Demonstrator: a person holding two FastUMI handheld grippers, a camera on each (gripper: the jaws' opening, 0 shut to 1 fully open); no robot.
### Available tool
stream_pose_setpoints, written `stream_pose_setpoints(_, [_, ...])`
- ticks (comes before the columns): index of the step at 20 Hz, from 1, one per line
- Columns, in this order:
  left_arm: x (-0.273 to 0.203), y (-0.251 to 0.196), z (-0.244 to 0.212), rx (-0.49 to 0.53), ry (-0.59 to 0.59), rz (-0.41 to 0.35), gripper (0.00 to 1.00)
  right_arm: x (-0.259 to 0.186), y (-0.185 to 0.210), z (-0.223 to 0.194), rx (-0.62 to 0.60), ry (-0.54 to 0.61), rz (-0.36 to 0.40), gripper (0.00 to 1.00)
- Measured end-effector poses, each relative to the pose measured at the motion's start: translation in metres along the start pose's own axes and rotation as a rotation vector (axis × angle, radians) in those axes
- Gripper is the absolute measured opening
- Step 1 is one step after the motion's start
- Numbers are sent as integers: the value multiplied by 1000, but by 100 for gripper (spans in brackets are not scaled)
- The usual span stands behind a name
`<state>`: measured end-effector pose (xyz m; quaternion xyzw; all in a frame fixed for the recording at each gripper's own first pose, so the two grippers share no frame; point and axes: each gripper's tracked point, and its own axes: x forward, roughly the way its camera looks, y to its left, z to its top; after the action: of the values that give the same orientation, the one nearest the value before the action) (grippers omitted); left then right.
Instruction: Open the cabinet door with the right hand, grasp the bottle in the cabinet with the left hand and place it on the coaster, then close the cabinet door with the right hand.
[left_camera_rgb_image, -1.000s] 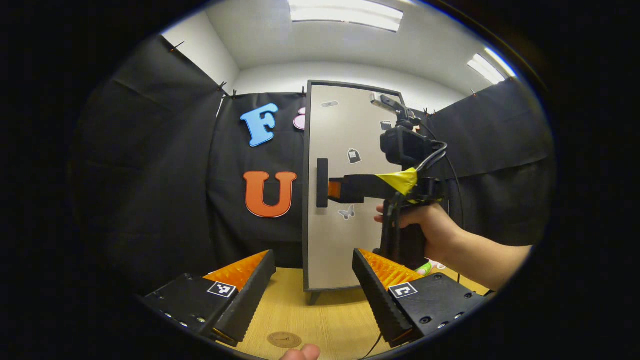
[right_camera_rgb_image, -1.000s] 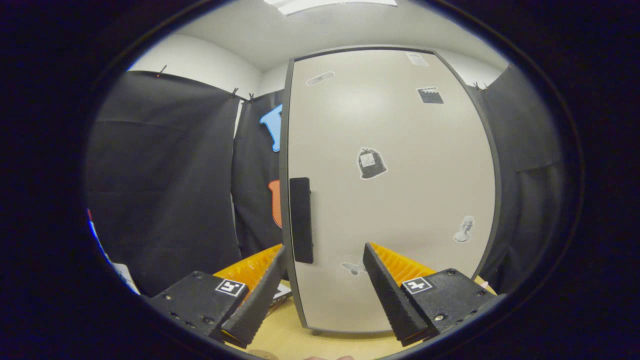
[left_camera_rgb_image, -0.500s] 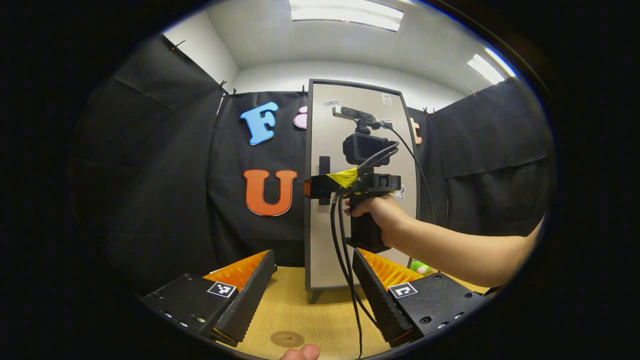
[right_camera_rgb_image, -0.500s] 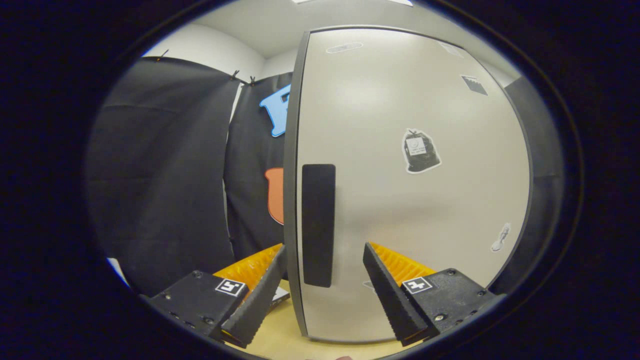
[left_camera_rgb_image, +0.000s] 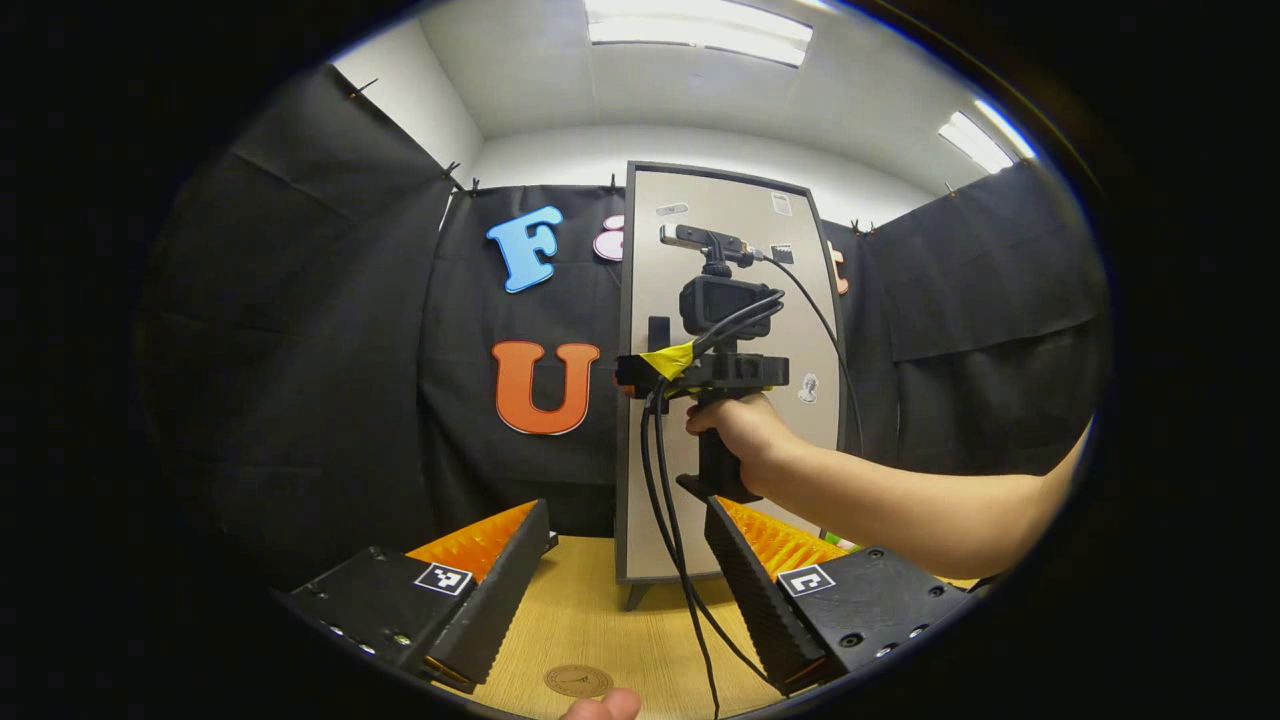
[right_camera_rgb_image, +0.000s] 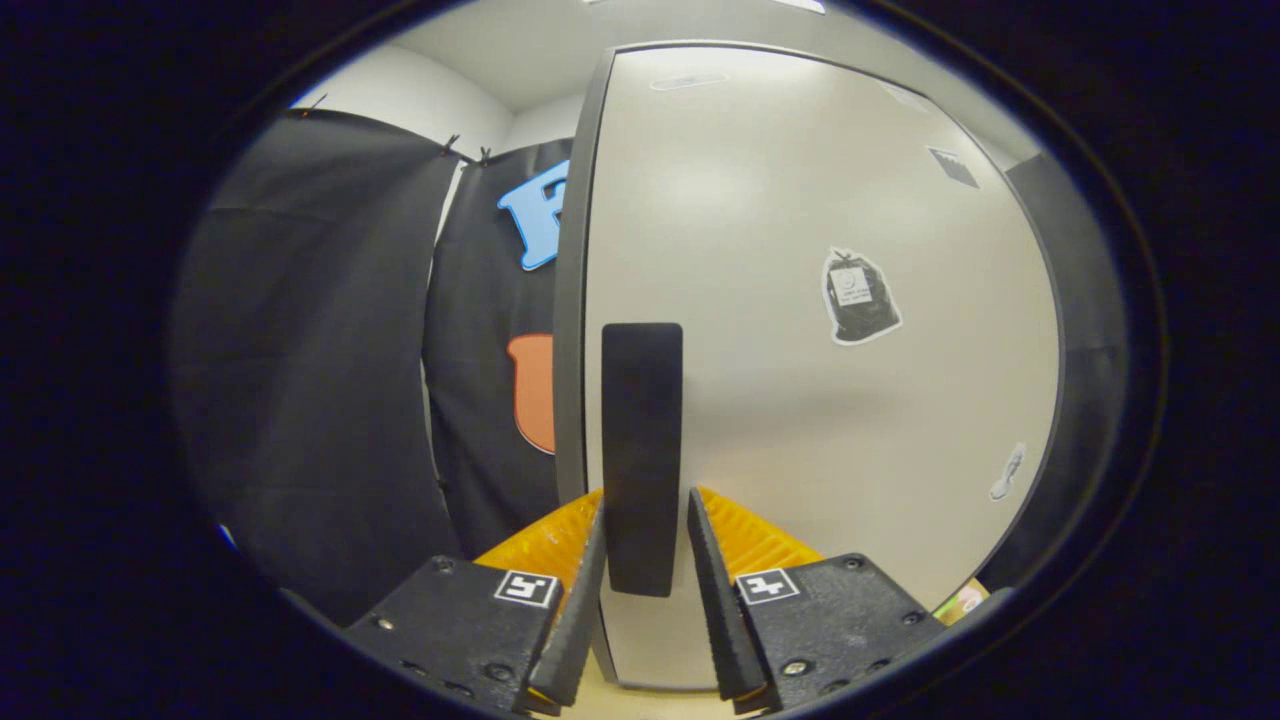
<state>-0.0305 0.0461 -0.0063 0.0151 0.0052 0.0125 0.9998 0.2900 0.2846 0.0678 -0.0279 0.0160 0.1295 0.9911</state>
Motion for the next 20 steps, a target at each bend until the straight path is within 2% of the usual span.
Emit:
stream_pose_setpoints(1, [0, 1, 0, 1, -1, 2, 95, 4, 1, 0, 2, -2, -5, 40])
stream_pose_setpoints(4, [-3, 3, 3, -2, -4, 4, 95, 1, -3, 0, -19, -16, -15, 34])
stream_pose_setpoints(7, [-1, 3, 3, -5, -5, 3, 95, 1, -2, 1, -23, -15, -19, 24])
stream_pose_setpoints(15, [-5, 6, -2, 7, 4, 10, 95, -9, -1, 0, -15, 22, 39, 21])
stream_pose_setpoints(20, [-8, 4, -4, 6, 8, 7, 95, -39, 2, -1, -1, 21, 96, 20])
